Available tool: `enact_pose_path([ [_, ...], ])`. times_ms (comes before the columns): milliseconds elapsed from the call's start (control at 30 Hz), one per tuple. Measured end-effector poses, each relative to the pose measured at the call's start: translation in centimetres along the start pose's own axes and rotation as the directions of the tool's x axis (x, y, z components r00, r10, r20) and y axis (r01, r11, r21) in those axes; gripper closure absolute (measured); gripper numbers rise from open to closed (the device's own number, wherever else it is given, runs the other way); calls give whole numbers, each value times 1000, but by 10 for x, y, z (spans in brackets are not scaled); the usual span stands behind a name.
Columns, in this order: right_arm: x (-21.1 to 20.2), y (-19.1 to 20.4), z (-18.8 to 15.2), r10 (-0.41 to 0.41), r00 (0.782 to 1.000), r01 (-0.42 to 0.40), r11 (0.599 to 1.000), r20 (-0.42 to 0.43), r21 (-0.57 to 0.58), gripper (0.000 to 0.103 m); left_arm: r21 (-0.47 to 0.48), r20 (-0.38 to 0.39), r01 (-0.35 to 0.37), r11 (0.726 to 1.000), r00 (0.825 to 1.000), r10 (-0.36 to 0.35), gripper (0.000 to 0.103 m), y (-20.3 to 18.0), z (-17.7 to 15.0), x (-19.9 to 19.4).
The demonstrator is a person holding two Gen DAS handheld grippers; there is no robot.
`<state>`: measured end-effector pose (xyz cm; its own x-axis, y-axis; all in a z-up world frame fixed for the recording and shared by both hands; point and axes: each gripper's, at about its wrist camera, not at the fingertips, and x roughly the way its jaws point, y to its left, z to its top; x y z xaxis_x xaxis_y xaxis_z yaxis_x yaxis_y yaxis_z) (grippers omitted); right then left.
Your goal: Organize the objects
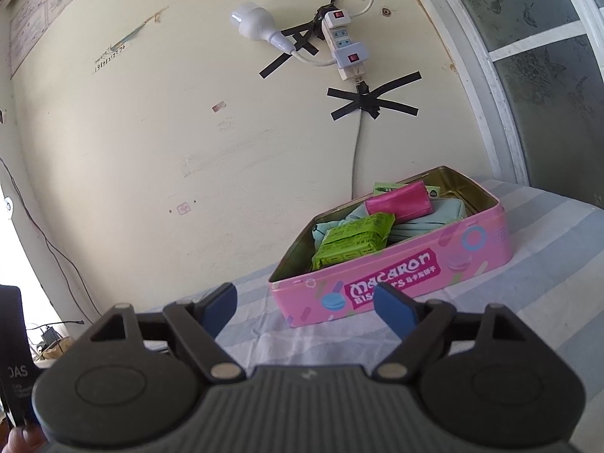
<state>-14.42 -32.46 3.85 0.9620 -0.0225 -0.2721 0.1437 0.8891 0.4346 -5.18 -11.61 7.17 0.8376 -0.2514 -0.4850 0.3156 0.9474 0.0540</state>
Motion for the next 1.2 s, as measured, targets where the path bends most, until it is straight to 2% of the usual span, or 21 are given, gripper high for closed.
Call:
enact_pose_path([
  [467, -3, -3, 0, -5, 1000, 5, 1000, 3, 7, 19, 9, 12, 9, 1000, 1000, -9, 0, -3, 0, -6],
  [767, -3, -8, 1, -6, 1000, 6, 1000, 0, 13, 19, 21, -5, -11, 1000, 1000, 11, 0, -4, -1, -3],
  [867, -2, -9, 1, -7, 1000, 7, 1000, -2, 13, 19, 28, -5, -30, 999, 1000, 30, 0, -5, -2, -1],
  [1033, 1, -12, 0, -11, 1000, 11, 1000, -11, 18, 18, 68, -3, -104, 992, 994, 105, 0, -9, -5, 2],
  [1200, 4, -12, -2, -10, 1000, 10, 1000, -20, 13, 18, 55, -44, -114, 992, 992, 116, 0, -5, -6, 9],
])
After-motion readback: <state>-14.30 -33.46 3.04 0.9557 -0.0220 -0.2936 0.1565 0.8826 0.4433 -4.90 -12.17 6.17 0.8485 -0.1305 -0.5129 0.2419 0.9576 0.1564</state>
